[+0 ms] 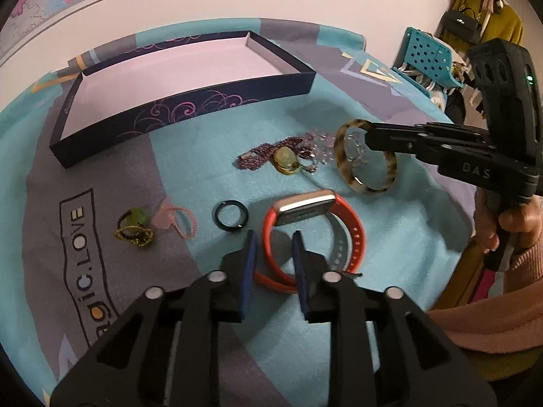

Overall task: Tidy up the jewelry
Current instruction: 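Grasp the orange watch band with the left tool while the right tool grasps the tortoiseshell bangle, then carry the watch band and bangle into the box with both tools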

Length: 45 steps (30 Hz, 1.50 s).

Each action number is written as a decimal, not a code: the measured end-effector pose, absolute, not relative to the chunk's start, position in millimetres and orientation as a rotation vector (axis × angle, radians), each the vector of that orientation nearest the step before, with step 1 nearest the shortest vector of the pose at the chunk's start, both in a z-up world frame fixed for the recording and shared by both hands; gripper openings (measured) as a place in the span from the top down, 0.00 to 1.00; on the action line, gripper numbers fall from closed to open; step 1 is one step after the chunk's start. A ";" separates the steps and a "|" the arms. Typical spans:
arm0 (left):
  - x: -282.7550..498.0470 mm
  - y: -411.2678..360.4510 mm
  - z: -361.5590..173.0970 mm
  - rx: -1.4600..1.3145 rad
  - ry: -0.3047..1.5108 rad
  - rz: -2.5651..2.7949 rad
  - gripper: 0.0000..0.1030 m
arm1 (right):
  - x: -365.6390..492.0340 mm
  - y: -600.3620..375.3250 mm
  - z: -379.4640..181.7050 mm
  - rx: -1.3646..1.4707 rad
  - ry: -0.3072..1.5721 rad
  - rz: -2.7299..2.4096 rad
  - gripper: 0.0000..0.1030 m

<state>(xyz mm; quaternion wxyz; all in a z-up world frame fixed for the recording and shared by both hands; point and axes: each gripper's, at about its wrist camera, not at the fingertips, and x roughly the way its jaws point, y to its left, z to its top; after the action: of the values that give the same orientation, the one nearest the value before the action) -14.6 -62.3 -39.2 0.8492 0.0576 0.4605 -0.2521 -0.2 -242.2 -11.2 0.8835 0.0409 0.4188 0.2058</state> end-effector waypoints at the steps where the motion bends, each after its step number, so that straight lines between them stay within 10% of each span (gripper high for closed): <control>1: -13.5 -62.4 -39.1 0.119 0.972 -0.525 0.88 | -0.2 -242.2 -11.3 0.086 0.871 0.430 0.94; 45: 99.6 17.8 35.2 -0.075 0.791 -0.318 0.93 | 103.6 -214.9 37.3 0.014 0.750 0.469 0.93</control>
<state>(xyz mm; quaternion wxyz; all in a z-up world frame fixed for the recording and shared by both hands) 99.6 17.8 35.2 0.9099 -0.0362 0.3833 -0.1542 103.6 -214.9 37.3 0.9037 0.0070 0.3629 0.2271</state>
